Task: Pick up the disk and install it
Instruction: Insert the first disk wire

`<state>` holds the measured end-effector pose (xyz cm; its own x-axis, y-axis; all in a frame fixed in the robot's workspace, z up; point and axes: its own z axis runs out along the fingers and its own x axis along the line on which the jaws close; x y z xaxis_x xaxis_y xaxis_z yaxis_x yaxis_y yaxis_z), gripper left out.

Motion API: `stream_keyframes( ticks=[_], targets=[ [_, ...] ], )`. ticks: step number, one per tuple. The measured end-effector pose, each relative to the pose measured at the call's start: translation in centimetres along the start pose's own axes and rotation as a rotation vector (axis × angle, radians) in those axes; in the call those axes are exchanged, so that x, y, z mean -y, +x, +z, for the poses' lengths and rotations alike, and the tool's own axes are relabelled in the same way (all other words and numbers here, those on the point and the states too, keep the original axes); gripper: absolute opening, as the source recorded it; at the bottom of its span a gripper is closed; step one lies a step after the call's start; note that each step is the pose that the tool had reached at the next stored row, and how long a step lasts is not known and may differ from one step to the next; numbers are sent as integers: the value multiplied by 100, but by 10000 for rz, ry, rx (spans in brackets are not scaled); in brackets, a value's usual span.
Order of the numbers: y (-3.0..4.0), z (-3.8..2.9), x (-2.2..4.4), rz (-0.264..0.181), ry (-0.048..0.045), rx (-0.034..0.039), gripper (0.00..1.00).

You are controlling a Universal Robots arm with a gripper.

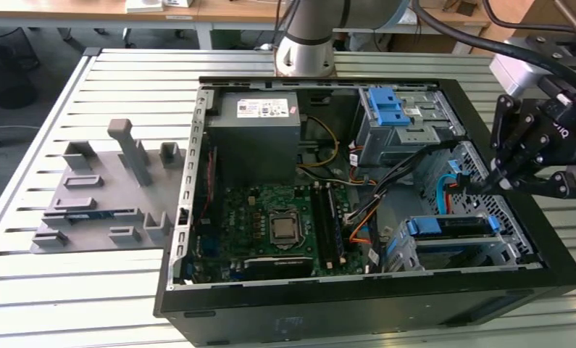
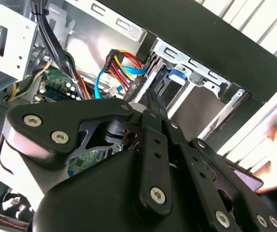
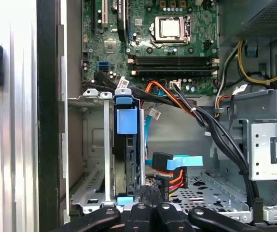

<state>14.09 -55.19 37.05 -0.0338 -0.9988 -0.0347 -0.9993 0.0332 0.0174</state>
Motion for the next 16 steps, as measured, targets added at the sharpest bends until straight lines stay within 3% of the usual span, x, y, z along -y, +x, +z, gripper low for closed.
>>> stream_keyframes(
  ticks=[2,3,6,9,11,14,15,16],
  targets=[
    [-37,4,-3,4,14,-226,11],
    [-60,6,-4,5,18,-302,11],
    [-108,9,-16,26,21,-336,11],
    [-131,14,-48,70,31,-364,24],
    [-168,22,-49,101,33,-392,24],
    [-210,32,-51,110,37,-495,25],
    [-216,38,-51,111,38,-523,31],
    [-223,43,-51,112,39,-546,31]
  ],
)
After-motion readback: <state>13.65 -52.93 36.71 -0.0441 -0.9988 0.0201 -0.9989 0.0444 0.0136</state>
